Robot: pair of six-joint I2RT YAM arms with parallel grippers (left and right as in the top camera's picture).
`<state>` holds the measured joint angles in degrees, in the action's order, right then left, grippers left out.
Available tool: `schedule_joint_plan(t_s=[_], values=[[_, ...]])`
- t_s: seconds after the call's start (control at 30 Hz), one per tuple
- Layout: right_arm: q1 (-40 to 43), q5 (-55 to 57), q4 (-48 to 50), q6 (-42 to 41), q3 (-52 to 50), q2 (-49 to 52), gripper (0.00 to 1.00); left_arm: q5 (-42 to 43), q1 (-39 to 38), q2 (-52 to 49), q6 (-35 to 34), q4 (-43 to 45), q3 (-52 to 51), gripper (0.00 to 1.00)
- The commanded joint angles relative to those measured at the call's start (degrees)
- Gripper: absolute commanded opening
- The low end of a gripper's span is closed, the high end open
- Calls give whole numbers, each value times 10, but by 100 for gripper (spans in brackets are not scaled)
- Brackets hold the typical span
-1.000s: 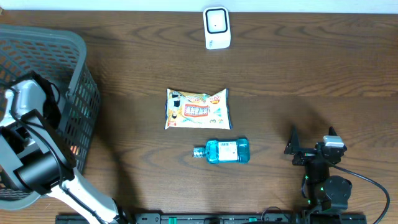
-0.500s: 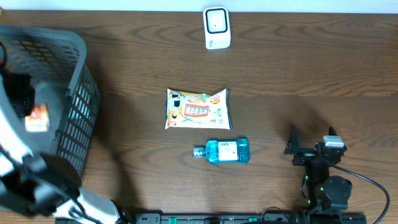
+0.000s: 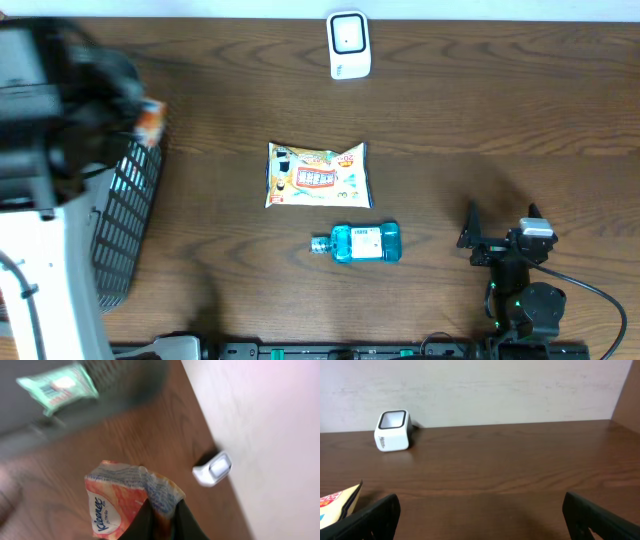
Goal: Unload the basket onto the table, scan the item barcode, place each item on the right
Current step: 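Lift the tissue pack and carry it toward the scanner, then place the tissue pack on the table right of the snack bag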
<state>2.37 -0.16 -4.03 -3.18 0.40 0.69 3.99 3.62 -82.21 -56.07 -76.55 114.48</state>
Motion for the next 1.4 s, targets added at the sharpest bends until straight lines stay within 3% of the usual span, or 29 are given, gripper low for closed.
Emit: schedule_joint_plan(t_s=[0.0,0.2,0.4,0.6,0.73,0.97,1.1,1.23,1.37], values=[[-1,5,-2,7,-1,-3,99,-121,-125,-32,20,0,-12,7],[-1,5,-2,7,-1,-3,99,-133,-261,-126,23,44,-19,7],[-1,5,-2,7,-1,-3,99,-98,-341,-238,29,116,-19,7],[-1,5,-2,7,-1,-3,99,58,-405,-341,206,245,-19,8],[-1,5,-2,7,-1,-3,99,63,-442,-405,304,274,-19,7],[-1,5,-2,7,-1,-3,99,64,-481,-477,317,272,-19,8],[-1,5,-2,7,-1,-3,99,63,-487,-471,343,274,-13,34],[-1,5,-2,7,-1,-3,99,61,-485,-447,362,268,7,67],[-1,5,-2,7,-1,-3,99,54,-478,-386,364,268,9,76]])
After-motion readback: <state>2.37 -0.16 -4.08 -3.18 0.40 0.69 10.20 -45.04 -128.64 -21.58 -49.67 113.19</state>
